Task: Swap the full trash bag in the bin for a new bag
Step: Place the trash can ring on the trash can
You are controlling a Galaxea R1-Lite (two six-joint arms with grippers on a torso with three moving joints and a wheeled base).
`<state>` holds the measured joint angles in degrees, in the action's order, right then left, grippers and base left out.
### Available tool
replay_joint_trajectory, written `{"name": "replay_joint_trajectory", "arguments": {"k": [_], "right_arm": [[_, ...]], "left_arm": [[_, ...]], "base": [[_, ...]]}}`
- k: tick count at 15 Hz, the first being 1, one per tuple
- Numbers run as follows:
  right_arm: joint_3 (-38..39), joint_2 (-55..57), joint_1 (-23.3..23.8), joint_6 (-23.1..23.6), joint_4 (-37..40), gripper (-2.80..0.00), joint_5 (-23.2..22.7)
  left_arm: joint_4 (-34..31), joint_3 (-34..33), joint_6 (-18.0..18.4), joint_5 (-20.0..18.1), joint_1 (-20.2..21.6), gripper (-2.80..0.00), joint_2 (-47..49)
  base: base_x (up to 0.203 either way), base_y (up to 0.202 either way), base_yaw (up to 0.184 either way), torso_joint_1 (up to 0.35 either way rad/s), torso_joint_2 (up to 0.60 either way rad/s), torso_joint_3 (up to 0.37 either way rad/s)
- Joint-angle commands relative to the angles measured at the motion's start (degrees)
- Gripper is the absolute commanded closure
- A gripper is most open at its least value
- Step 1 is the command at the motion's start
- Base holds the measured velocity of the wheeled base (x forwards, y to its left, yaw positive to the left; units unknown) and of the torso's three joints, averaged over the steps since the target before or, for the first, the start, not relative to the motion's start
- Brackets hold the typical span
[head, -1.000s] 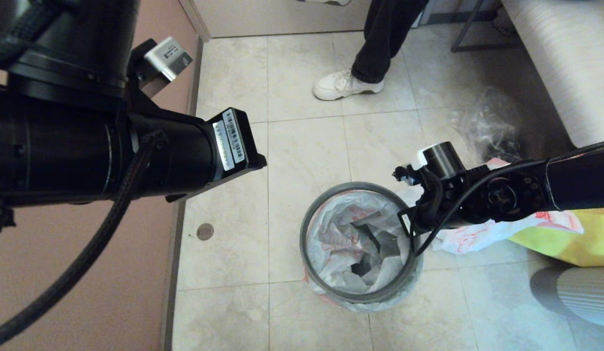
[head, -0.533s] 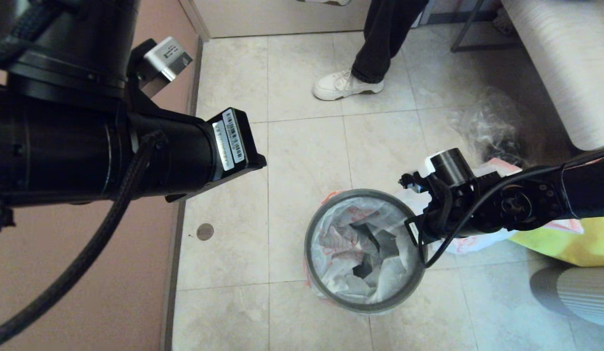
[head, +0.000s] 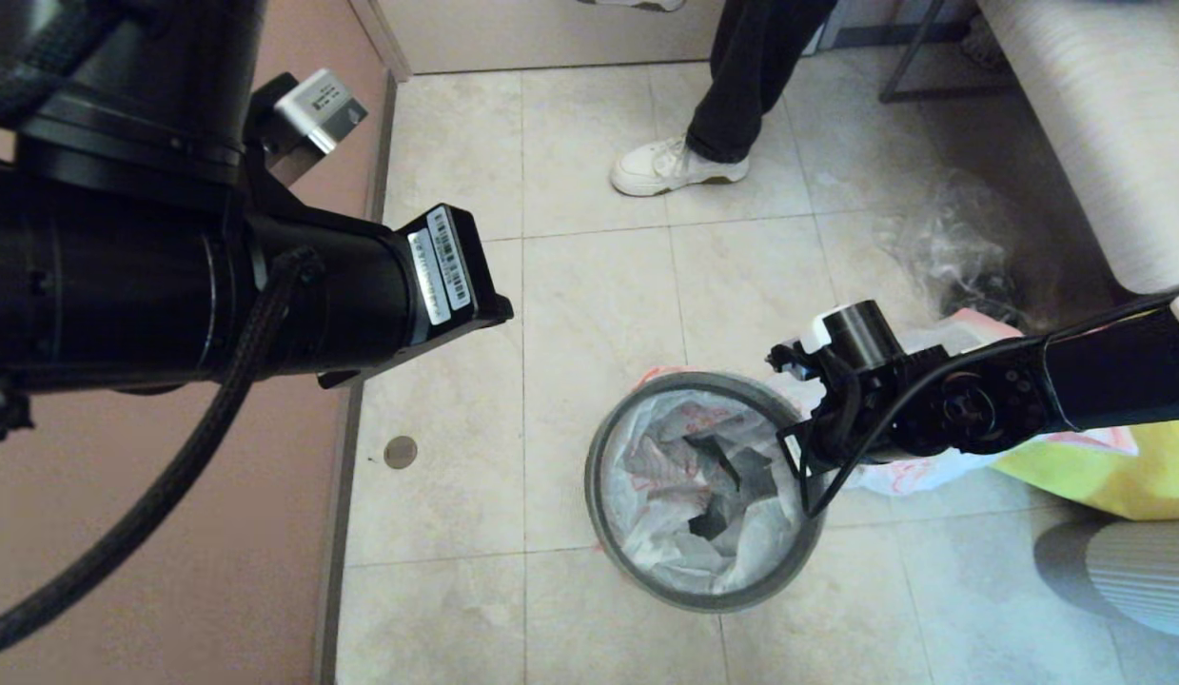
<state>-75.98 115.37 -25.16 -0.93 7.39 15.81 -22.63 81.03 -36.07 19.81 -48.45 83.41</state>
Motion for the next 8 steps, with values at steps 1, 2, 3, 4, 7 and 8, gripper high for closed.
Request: {"name": "replay_joint_trajectory", "arguments": {"k": [1,2,3,4,7,8], "right_arm": [[-0.58,0.58,0.02,0.05,0.06,0.00,0.18],[-1.00,0.16,0.02,0.07,0.19,0.00,0.18],[-0.83,-0.41,0.01,0.05,0.33,0.00,0.18],[-0.43,-1.05,-0.07,0.03,0.36,0.00,0.18],[1.44,-4.11,-0.02,-0.26,0.35,0.00,0.10],[1.68,-4.67,0.14,-0.30,0.31,0.00,0.10]], "left_arm": [[-0.14,0.00,-0.23,0.14,0.02,0.00,0.09],[-0.14,0.01,-0.23,0.22,-0.07,0.00,0.03],[-0.21,0.40,-0.01,0.16,-0.24,0.00,-0.19],[-0.22,0.55,0.83,0.16,-0.33,0.00,-0.40],[-0.14,0.53,1.09,0.14,-0.33,0.00,-0.53],[-0.14,0.53,1.09,0.14,-0.33,0.00,-0.53]], "base": [[0.000,0.000,0.000,0.000,0.00,0.000],[0.000,0.000,0.000,0.000,0.00,0.000],[0.000,0.000,0.000,0.000,0.00,0.000],[0.000,0.000,0.000,0.000,0.00,0.000],[0.000,0.000,0.000,0.000,0.00,0.000],[0.000,0.000,0.000,0.000,0.00,0.000]]}}
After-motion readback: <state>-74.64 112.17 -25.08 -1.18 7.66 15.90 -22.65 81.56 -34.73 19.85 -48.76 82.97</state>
